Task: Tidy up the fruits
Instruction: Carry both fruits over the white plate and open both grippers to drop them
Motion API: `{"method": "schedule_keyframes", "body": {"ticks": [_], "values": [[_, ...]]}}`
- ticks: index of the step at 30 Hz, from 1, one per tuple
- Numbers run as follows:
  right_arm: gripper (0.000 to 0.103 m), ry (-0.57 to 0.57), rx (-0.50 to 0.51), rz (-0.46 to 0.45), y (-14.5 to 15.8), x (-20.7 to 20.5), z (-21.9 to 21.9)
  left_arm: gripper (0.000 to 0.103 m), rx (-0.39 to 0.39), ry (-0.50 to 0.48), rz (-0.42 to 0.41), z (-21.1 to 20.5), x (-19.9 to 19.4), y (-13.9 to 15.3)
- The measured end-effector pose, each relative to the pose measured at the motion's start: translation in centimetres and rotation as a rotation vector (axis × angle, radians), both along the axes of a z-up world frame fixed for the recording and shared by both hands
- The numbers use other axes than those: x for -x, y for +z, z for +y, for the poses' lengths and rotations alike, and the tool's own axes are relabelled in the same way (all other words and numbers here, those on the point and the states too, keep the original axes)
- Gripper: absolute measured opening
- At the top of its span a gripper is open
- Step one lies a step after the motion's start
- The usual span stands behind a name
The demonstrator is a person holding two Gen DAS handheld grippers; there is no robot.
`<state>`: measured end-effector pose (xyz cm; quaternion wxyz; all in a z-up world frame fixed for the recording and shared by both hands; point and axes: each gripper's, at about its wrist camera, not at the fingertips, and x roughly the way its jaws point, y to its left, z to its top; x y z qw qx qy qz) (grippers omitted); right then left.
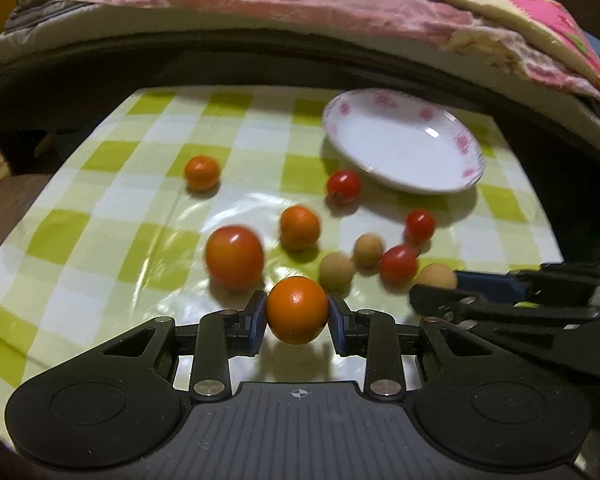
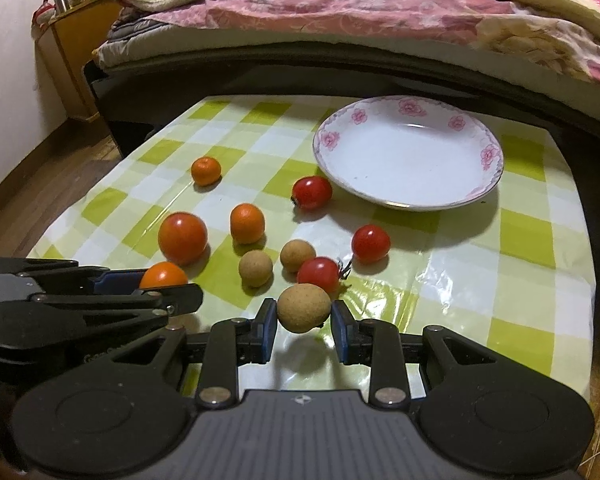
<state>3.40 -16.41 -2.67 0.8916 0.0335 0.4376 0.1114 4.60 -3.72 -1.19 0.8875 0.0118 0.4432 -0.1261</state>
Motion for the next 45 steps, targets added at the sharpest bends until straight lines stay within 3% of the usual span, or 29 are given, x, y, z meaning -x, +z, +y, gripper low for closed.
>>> {"method": "schedule_keyframes", "body": {"ticks": [21,32,45], "values": [[0.032,-0.133,-0.035,-0.063,1.9,-6.3,-5.5,0.038,0.023,-0.060,-0.073,-5.6,-7.6,1.8],[0.032,-0.129,-0.039,-0.059,0.6,-10.9,-7.9,0.038,0.017,-0.086,-0.061,-7.2,-11.7,0.6],[0.033,-0.114,-0.046,-0.050,-0.6,-12.5,-8.1,0.039,0.015,-0.075,-0.050,-7.3,-13.0,0.0]]}}
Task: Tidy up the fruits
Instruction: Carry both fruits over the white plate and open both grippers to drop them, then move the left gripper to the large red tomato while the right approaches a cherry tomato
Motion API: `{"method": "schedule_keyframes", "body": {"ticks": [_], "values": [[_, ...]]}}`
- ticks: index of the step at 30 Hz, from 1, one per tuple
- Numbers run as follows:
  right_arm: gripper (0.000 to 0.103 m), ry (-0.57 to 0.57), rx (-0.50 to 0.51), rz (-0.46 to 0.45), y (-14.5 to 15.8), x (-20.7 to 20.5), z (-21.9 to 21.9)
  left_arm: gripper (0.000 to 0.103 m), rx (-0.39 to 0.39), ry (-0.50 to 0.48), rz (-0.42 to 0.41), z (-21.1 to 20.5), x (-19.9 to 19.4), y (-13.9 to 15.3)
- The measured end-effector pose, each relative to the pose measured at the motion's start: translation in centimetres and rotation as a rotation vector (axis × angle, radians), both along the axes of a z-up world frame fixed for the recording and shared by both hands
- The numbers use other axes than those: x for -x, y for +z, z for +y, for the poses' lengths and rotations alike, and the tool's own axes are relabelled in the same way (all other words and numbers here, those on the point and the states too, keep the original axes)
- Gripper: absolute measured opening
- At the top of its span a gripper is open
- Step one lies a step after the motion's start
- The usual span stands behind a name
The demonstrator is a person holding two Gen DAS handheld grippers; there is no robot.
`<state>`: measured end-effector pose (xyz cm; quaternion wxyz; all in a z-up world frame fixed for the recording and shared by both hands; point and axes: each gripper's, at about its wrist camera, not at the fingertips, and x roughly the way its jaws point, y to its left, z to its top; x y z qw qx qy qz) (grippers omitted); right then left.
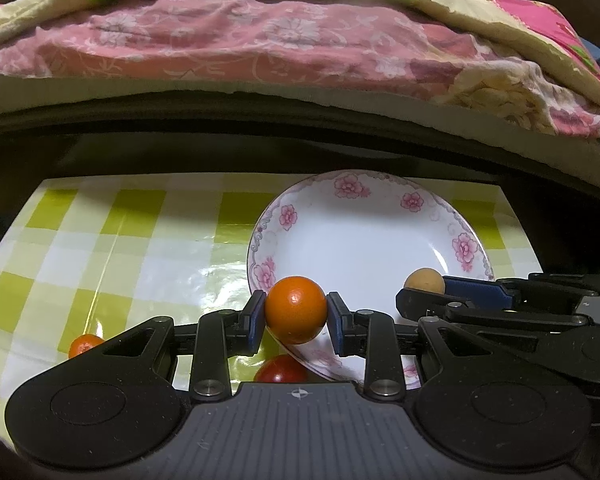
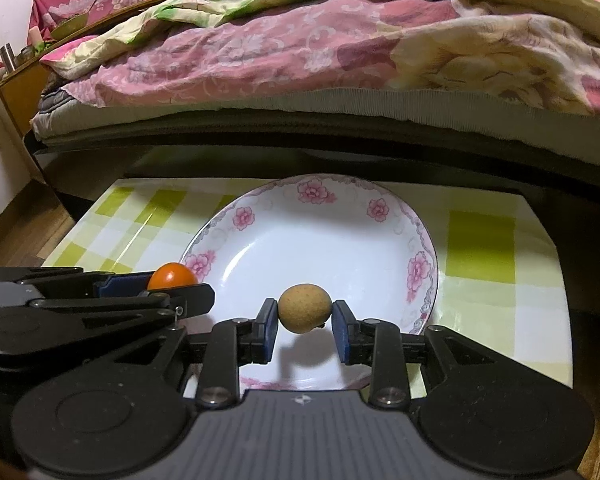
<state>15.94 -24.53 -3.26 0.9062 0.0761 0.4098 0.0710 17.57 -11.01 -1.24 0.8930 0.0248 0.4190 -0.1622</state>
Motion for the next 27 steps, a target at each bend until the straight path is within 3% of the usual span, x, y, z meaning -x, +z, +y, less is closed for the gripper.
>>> {"method": "schedule_keyframes", "body": {"ticks": [14,27], "values": [[0.035,-0.046,-0.007,0.002,0.3,-0.1,-0.7,0.050,0.033,-0.002,-0.009,0.3,0.2,0.6],[0.037,-0.044,-0.013,-0.053,3.4,3.1,-0.3,0.061,0.009,0.007,-0.068,2.5,3.4,3.7]]}}
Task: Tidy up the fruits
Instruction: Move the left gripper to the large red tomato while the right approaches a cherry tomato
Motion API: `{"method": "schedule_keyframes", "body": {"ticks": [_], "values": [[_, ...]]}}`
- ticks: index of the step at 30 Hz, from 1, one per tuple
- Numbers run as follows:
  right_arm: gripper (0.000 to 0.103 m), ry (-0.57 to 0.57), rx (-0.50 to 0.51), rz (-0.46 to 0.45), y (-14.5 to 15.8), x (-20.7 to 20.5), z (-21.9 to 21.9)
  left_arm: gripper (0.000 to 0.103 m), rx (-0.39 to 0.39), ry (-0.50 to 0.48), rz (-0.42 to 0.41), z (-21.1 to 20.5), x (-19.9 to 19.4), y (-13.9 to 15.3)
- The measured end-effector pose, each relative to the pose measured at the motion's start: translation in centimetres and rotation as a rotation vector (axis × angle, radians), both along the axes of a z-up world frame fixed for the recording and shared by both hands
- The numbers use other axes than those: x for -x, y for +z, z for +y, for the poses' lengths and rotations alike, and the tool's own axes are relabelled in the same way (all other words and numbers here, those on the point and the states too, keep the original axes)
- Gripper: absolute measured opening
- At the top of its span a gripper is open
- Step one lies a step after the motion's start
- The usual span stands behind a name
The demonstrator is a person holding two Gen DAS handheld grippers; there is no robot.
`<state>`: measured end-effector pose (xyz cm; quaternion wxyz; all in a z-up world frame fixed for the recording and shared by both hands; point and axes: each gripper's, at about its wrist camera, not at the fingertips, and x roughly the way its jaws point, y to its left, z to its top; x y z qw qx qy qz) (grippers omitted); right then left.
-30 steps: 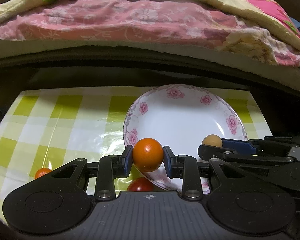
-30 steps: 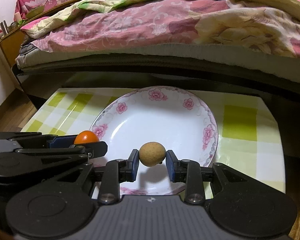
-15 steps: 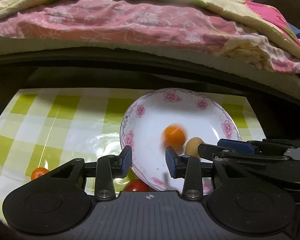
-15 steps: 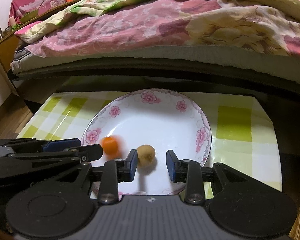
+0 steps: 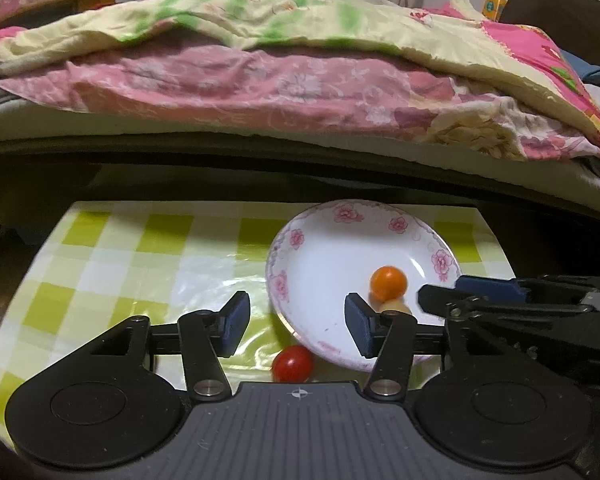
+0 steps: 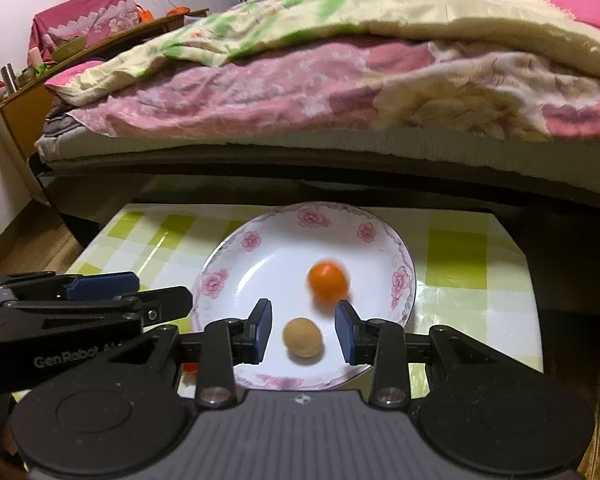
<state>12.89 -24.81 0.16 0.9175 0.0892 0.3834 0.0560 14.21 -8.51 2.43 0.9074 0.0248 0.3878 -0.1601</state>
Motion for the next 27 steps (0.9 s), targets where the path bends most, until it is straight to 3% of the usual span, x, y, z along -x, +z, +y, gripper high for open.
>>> {"method": "schedule_keyframes", "body": {"ticks": [13,27], "values": [[0.037,-0.013,-0.029,0.011,1.3,4.6,0.4,0.061,0.006,0.054,0.013,4.4,4.0,0.9],[0.038,0.124,-0.001,0.084,-0.8,7.2,4.6,0.063,0.007,0.075,0.063,7.6,5.7,-0.4]]}}
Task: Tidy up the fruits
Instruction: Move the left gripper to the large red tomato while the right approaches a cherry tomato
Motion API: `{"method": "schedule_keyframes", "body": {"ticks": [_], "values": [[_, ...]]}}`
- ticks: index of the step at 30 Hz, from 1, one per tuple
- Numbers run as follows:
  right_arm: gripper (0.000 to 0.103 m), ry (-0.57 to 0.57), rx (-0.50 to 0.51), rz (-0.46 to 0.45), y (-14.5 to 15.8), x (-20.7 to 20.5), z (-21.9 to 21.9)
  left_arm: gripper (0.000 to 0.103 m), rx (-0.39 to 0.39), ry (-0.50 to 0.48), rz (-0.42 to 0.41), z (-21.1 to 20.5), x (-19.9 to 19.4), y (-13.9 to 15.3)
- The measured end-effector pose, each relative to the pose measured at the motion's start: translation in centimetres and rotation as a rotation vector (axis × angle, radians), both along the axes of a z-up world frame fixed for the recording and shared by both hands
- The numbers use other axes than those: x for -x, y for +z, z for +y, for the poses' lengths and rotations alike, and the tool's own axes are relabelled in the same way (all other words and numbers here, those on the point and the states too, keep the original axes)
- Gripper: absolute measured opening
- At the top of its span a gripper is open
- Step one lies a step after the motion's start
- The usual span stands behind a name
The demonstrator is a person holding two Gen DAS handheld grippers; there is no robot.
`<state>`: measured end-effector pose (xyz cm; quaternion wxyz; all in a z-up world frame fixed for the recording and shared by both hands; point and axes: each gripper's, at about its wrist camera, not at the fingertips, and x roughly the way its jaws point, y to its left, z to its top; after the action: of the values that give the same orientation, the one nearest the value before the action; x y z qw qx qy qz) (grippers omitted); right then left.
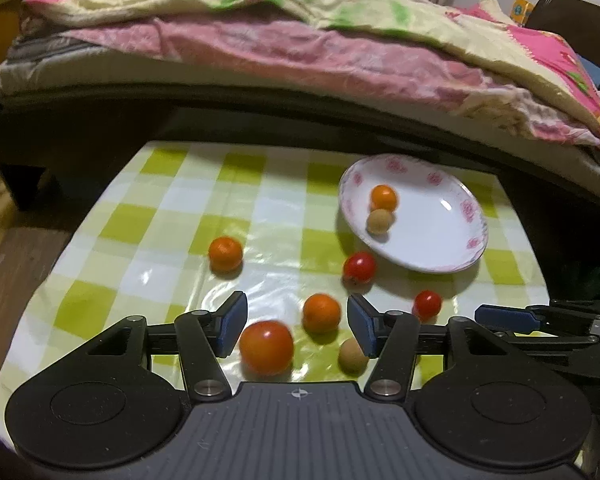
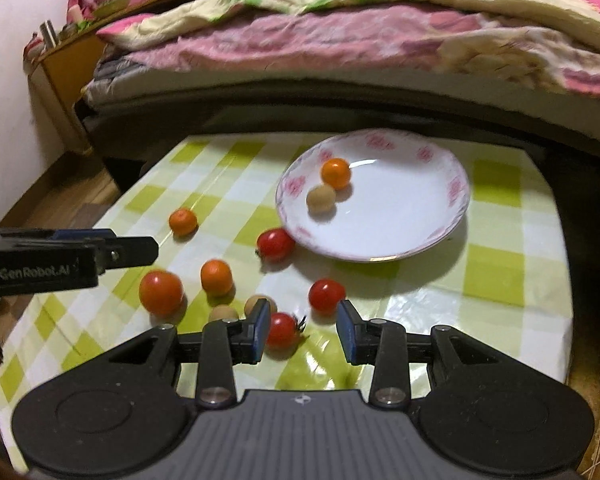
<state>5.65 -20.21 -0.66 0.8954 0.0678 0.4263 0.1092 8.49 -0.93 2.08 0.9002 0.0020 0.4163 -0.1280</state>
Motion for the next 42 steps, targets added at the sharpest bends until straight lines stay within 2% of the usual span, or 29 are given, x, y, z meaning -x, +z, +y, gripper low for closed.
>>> {"method": "schedule_keyframes", "body": {"ticks": [7,17,22,29,31,34,42], "values": [[0.038,0.062,0.036,0.034,-1.6,-0.6,1.4,0.063,-0.014,-0.039,0.043,0.4,0.2,-1.6],[0.038,0.196,0.129,0.023,-3.2,-1.2,4.0,0.066,-0.068,-0.118,0.052,-0.1,0.3,-3.5],[0.039,0.198,0.132,0.040,-4.1,-2.3,4.2,0.073,-0.113,-0.134,0.031,-0.6,-0.6,-4.5],[0.039,0.201,0.122,0.029,-4.6,-2.8,4.2,0.073,-0.120,-0.105,0.059,-0.2,-2.3,-5.7],[0.039,0.203,0.125,0.029,-4.5,-2.6,4.1,0.071,-0.114,-0.114,0.074,-0.1,-2.7,-6.4],[0.038,0.201,0.138,0.034,-4.4,-2.5,4.2,0.062,-0.101,-0.128,0.084,-0.2,-2.9,-6.9],[0.031,0.173,0.116,0.060,-4.2,-2.2,2.9,0.049,-0.105,-0.126,0.098,-0.2,-2.6,-6.6]]}}
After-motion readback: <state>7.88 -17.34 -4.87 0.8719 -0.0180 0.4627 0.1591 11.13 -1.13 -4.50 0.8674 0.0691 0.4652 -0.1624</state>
